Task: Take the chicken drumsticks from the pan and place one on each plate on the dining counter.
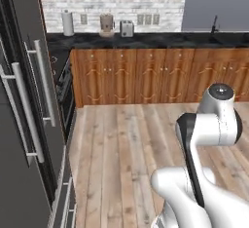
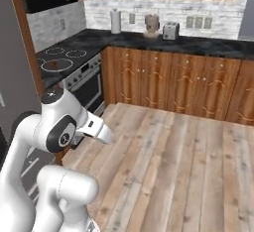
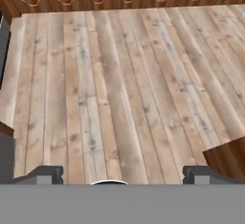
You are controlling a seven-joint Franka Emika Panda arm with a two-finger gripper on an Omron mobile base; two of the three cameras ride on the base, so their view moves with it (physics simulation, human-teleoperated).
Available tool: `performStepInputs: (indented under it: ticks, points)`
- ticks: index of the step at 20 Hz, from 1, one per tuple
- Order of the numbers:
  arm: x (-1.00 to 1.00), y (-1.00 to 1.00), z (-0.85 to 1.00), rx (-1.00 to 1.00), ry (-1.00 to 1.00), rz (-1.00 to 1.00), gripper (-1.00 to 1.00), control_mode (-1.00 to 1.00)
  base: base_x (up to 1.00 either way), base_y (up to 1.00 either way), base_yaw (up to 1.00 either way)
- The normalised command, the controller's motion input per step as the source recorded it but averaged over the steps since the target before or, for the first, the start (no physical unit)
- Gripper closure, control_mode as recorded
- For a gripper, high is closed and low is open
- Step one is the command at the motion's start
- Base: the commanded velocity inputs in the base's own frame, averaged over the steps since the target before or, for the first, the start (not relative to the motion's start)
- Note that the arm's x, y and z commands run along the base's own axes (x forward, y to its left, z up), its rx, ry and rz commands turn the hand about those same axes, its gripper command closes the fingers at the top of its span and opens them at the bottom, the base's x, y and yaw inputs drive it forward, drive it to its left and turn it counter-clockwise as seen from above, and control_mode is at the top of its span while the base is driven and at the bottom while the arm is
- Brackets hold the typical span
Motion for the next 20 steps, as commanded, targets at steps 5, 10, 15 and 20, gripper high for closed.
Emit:
performStepInputs:
  ticks: [5, 10, 15, 20]
  points:
    - [0.0, 0.0, 0.0, 0.0, 0.0, 0.0, -1.0, 1.0, 1.0, -0.46, 0.33]
    - [0.0, 0.0, 0.0, 0.0, 0.0, 0.0, -1.0, 1.0, 1.0, -0.59, 0.36]
    - [0.0, 0.0, 0.0, 0.0, 0.0, 0.0, -1.0, 1.0, 0.99, -0.67, 0.41]
    - [0.0, 0.0, 0.0, 0.0, 0.0, 0.0, -1.0, 1.0, 0.94, -0.69, 0.45]
